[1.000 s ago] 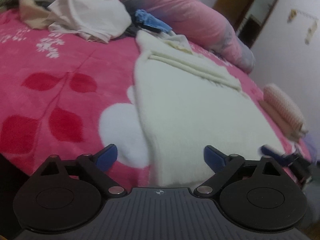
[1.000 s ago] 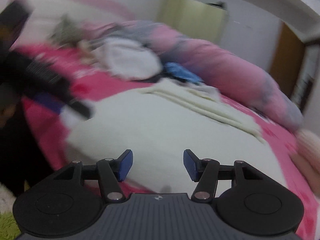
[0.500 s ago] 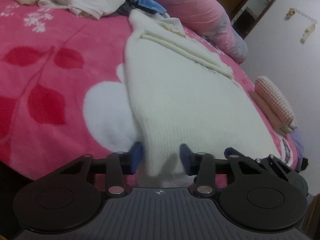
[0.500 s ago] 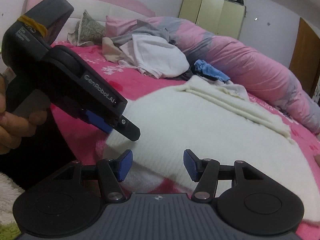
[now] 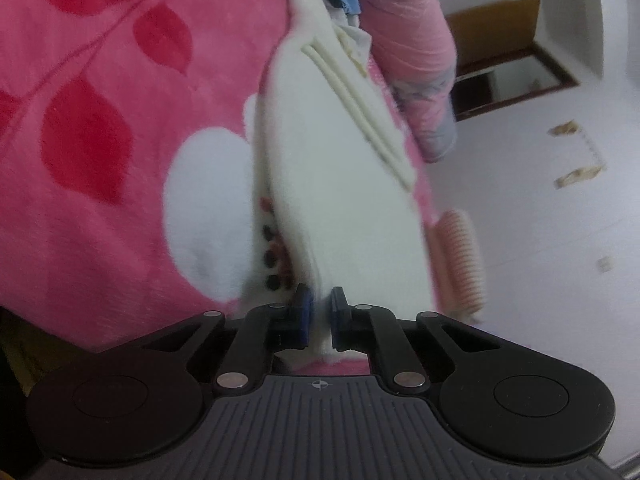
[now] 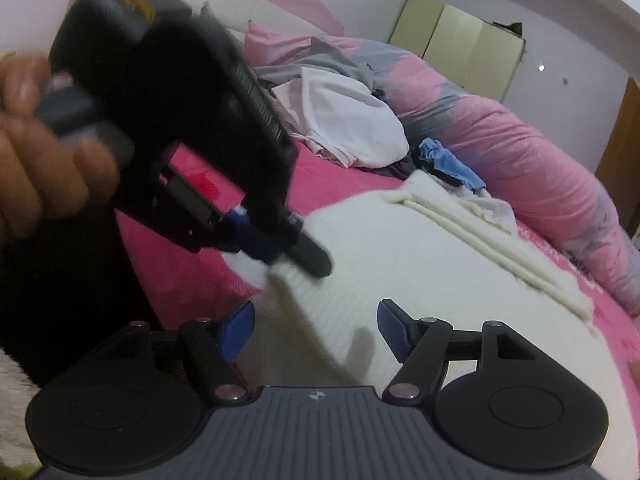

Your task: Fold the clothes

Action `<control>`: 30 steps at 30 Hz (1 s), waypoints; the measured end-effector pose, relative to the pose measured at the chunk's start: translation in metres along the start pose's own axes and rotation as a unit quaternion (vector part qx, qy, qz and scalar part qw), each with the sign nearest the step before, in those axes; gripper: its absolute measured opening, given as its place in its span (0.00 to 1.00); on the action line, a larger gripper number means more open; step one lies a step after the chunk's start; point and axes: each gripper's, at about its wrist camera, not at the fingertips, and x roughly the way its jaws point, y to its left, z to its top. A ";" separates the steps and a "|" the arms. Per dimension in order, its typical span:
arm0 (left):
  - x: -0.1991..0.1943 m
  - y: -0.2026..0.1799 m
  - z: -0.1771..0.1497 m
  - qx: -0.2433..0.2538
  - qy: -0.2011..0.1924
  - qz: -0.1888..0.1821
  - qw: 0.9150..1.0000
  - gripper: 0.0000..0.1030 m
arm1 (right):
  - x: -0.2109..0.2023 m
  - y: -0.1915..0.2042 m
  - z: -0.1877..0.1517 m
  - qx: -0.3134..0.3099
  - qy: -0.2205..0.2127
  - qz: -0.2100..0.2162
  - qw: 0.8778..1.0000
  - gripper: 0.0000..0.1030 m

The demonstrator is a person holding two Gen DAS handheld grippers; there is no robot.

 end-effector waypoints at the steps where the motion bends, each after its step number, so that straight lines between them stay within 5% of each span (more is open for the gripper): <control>1: -0.001 0.001 0.001 -0.008 0.000 -0.012 1.000 0.07 | 0.003 0.001 0.000 -0.002 0.004 -0.009 1.000 0.58; 3: -0.002 0.001 0.004 -0.012 0.000 -0.026 1.000 0.07 | 0.009 0.001 0.001 0.000 0.014 -0.025 1.000 0.46; 5: -0.001 0.001 0.005 -0.011 0.001 -0.033 0.999 0.07 | 0.012 -0.002 0.001 0.008 0.017 -0.036 0.999 0.20; 8: 0.000 0.002 0.005 -0.015 0.003 -0.045 0.999 0.10 | 0.011 -0.012 0.001 0.024 0.017 -0.045 0.999 0.05; 11: -0.001 0.008 0.010 -0.039 -0.002 -0.059 0.998 0.50 | 0.008 -0.019 0.002 0.043 0.013 -0.038 0.998 0.04; 17: 0.011 0.008 0.017 -0.056 0.015 -0.047 0.997 0.60 | 0.002 -0.019 0.004 0.039 -0.001 -0.038 0.999 0.04; 22: 0.029 0.003 0.021 -0.056 0.038 -0.021 0.997 0.56 | -0.001 -0.023 0.006 0.042 -0.015 -0.035 0.998 0.04; 24: 0.036 -0.003 0.022 -0.053 0.041 -0.007 0.998 0.32 | -0.001 -0.026 0.006 0.049 -0.012 -0.034 0.998 0.06; 25: 0.037 -0.006 0.024 -0.053 0.043 -0.005 0.998 0.28 | -0.003 -0.029 0.005 0.053 -0.008 -0.030 0.998 0.08; 29: 0.037 -0.017 0.031 -0.074 0.043 -0.016 0.996 0.15 | -0.022 -0.043 -0.006 0.057 -0.013 -0.044 0.997 0.45; 30: 0.037 -0.020 0.033 -0.082 0.044 -0.021 0.995 0.14 | -0.029 -0.050 -0.011 0.065 -0.016 -0.050 0.996 0.47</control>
